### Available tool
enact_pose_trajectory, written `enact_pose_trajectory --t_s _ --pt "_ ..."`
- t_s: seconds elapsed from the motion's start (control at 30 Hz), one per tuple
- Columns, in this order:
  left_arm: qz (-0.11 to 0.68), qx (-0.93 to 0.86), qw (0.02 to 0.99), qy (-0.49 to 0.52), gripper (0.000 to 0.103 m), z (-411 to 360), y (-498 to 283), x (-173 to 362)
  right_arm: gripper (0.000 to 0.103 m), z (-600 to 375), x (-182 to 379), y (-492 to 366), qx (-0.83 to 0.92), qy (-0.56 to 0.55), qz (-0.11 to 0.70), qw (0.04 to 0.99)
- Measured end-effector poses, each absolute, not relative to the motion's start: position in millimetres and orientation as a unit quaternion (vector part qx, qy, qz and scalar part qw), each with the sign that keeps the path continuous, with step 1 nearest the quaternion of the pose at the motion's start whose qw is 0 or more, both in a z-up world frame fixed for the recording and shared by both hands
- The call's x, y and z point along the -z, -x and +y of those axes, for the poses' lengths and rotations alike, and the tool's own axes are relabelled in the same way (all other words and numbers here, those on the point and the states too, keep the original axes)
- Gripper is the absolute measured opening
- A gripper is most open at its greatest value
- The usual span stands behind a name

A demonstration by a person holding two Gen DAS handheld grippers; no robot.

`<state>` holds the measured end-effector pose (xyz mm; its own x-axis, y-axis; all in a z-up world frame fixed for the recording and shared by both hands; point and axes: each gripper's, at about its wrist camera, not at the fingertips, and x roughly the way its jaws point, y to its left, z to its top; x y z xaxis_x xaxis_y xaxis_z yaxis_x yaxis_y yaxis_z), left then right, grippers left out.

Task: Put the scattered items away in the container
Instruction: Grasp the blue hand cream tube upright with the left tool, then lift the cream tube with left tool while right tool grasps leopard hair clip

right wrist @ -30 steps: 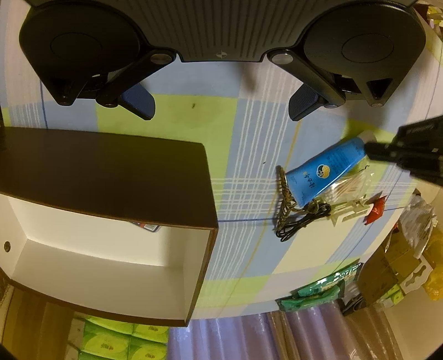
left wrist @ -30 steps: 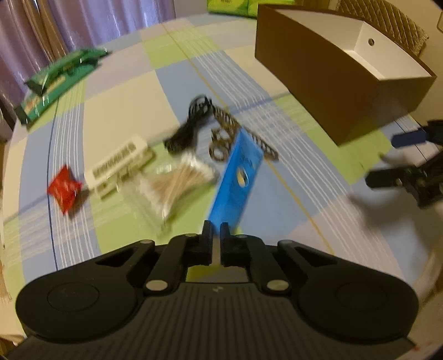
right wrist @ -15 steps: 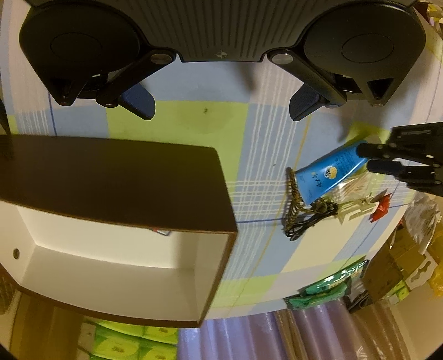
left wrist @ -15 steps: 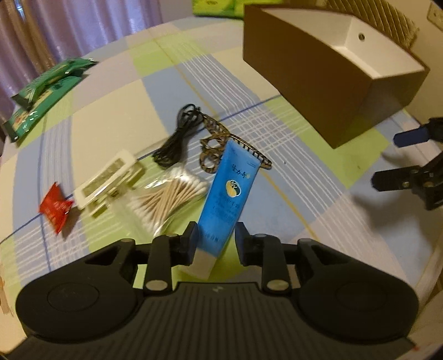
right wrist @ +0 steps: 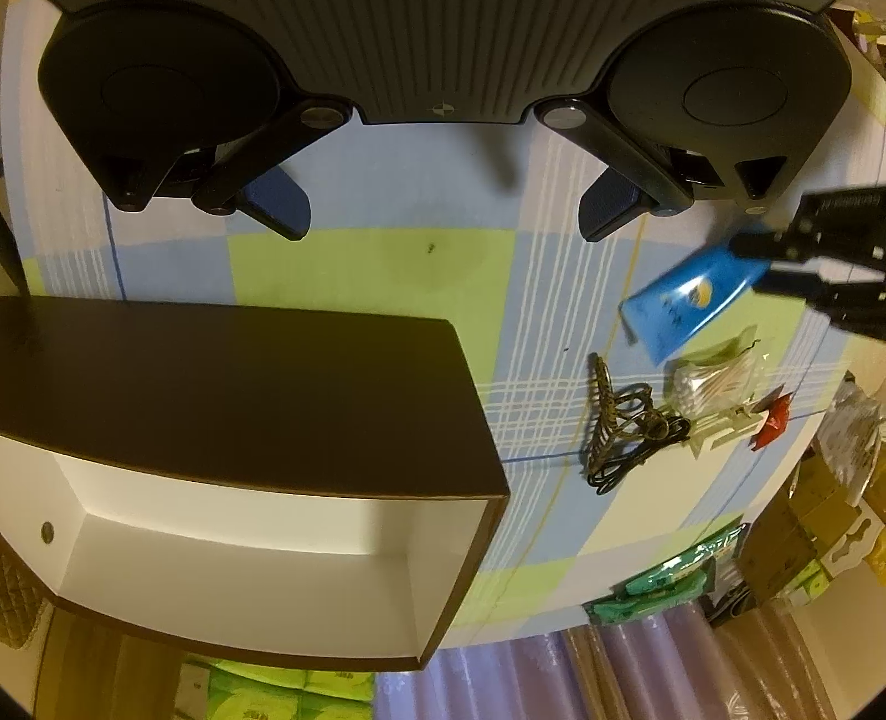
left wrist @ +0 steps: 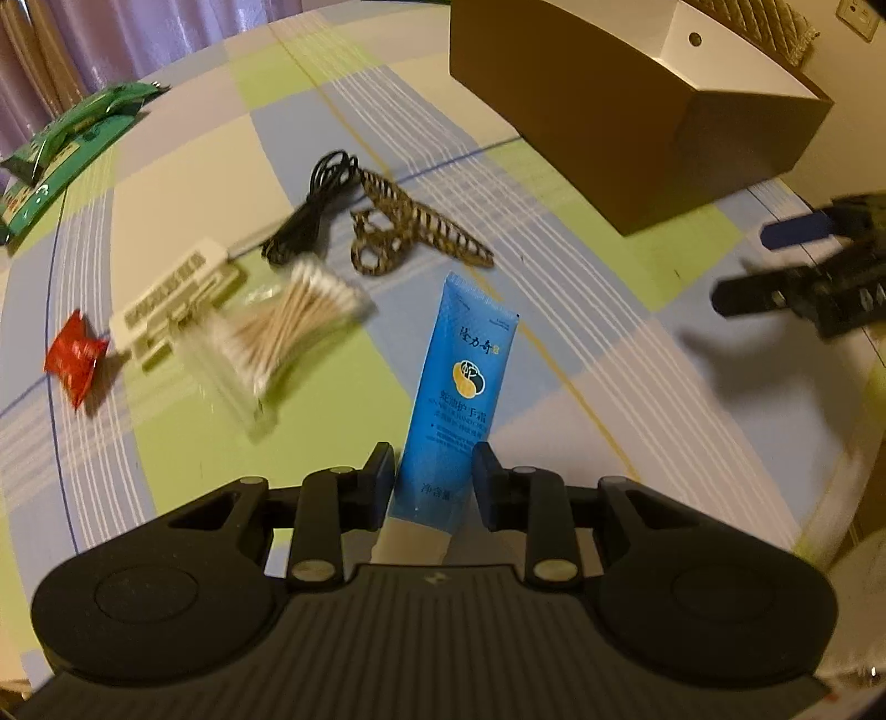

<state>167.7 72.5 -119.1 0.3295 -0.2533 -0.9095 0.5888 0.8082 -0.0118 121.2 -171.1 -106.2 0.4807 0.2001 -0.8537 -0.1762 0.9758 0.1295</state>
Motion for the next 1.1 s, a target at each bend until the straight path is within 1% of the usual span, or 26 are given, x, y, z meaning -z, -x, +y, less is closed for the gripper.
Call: enact_pose_trajectory --t_s 0.1,0.17,0.23,0.3,0.43,0.57,0.83,1.03,1.1 --pt "0.517 0.262 0.799 -0.163 0.026 71 -164 119 0.101 -169 107 -122 -0.115 -0.01 0.497 0.86" --pt "0.522 0.26 0.793 -0.175 0.031 66 -166 124 0.101 -166 106 -122 -0.118 -0.007 0.497 0.859" --pt "0.522 0.257 0.789 -0.199 0.032 60 -165 131 0.101 -165 106 -122 -0.121 -0.005 0.497 0.86" --pt "0.517 0.26 0.791 -0.2 0.032 57 -163 131 0.101 -165 105 -121 -0.122 -0.004 0.496 0.86" --pt "0.522 0.249 0.795 -0.183 0.028 63 -162 133 0.101 -164 107 -119 -0.123 -0.005 0.5 0.857" --pt "0.525 0.244 0.796 -0.175 0.027 71 -153 131 0.101 -158 108 -117 -0.133 -0.002 0.501 0.855" --pt "0.506 0.205 0.829 -0.125 0.027 108 -138 98 0.101 -129 107 -118 -0.182 0.009 0.484 0.856" --pt "0.48 0.164 0.857 -0.09 0.027 133 -150 72 0.101 -94 103 -137 -0.205 0.033 0.449 0.869" --pt "0.475 0.153 0.863 -0.083 0.027 137 -158 69 0.099 -83 102 -146 -0.207 0.034 0.435 0.876"
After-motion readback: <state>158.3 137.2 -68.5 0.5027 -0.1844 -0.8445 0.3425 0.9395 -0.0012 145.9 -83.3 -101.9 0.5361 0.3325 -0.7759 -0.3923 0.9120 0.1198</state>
